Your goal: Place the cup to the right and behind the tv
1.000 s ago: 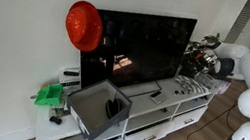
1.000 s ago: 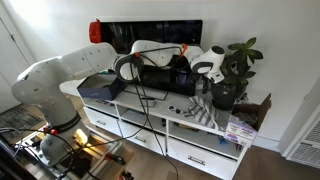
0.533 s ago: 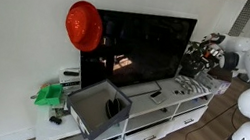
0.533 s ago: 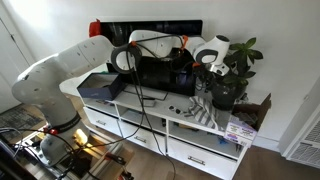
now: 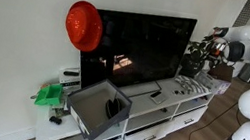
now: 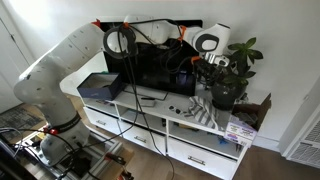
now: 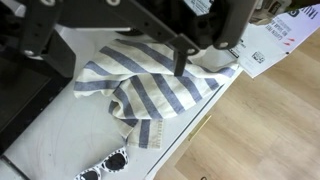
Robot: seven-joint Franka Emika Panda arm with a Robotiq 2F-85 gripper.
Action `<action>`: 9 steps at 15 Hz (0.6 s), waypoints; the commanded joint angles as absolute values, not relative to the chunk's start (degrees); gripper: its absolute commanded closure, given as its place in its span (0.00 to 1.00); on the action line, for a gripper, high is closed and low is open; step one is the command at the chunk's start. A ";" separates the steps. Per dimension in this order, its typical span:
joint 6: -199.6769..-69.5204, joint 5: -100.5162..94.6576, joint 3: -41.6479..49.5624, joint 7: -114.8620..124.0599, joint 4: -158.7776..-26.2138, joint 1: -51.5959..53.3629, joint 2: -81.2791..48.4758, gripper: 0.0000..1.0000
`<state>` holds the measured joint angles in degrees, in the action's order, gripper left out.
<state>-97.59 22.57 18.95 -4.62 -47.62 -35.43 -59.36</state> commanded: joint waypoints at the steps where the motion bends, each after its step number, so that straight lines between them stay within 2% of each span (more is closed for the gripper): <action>1: -98.87 18.91 21.72 -7.41 -61.25 -30.70 -50.08 0.00; 9: -109.18 15.47 25.74 -8.04 -80.29 -20.98 -38.12 0.00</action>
